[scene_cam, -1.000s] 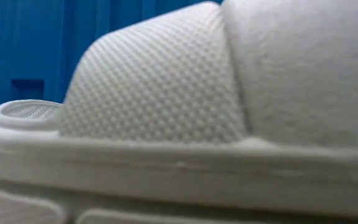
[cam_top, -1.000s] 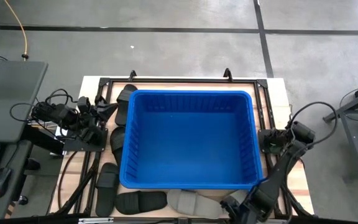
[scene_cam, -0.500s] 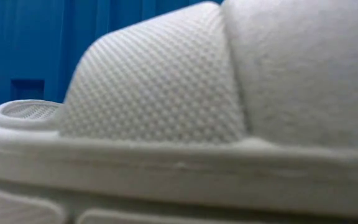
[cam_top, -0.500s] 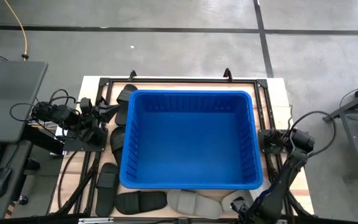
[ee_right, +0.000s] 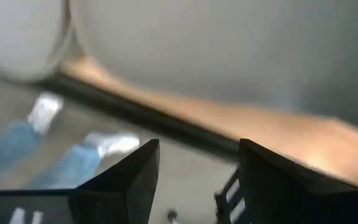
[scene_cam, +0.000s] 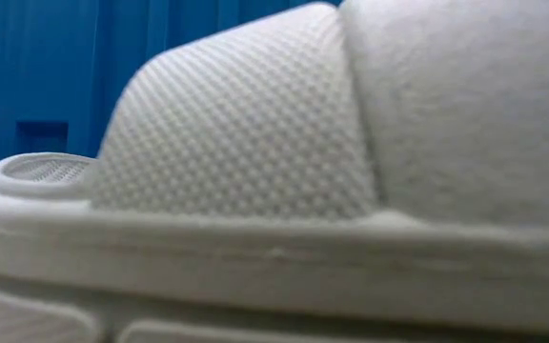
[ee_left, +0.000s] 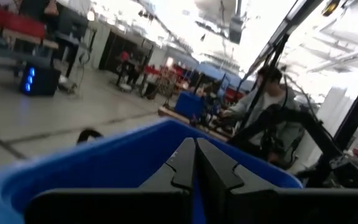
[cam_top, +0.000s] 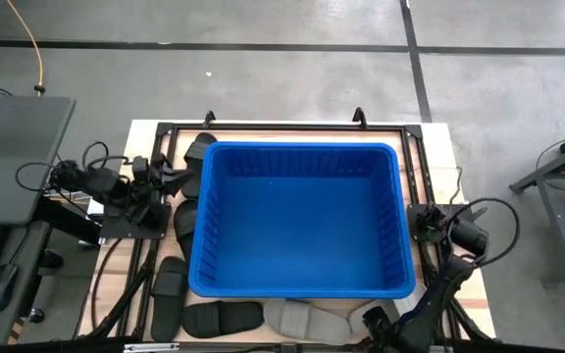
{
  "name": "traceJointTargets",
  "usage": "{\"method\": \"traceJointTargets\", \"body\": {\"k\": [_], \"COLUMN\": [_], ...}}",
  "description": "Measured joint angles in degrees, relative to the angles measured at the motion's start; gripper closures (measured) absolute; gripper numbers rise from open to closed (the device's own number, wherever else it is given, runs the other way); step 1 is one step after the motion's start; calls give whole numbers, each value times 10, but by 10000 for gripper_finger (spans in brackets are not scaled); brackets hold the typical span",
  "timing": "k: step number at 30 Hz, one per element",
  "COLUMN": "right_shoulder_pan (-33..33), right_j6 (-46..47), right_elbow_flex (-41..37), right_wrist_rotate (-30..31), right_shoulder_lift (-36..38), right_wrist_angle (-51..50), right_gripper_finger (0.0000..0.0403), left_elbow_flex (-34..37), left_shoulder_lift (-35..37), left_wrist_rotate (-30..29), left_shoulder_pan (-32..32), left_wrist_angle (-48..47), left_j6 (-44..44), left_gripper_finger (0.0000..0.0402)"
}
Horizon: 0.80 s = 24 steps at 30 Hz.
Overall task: Pick and place slides into bin
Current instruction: Put the gray slide into the blue organizer bin
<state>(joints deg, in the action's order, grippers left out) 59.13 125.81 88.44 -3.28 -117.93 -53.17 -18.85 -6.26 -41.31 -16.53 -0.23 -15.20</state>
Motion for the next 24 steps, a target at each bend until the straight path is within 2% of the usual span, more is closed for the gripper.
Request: {"method": "traceJointTargets", "body": {"k": [3,8,10,13,16,19,24], "right_shoulder_pan": [-5,-12,-12,-13,-14,-14,-14], "right_j6": [14,8,14,19,34,61,91], "right_elbow_flex": [0,0,0,0,0,0,5], "right_wrist_rotate": [31,31,24,-25,-91,-124,-71], "right_shoulder_lift": [0,-3,-3,-3,-3,-3,-3], "right_wrist_angle": [5,-3,-6,-10,5,25,22], "right_gripper_finger": [213,227,228,225,213,193,147], "left_elbow_flex": [0,0,0,0,0,0,0], "left_shoulder_lift": [0,0,0,0,0,0,0], "left_wrist_rotate": [8,22,30,34,34,31,29], "left_shoulder_pan": [0,0,0,0,0,0,0], "left_wrist_angle": [-34,-59,-59,-59,-59,-59,-65], "left_j6": [-43,-75,-82,-92,-103,-115,-124], "left_gripper_finger": [396,396,396,396,396,396,396]}}
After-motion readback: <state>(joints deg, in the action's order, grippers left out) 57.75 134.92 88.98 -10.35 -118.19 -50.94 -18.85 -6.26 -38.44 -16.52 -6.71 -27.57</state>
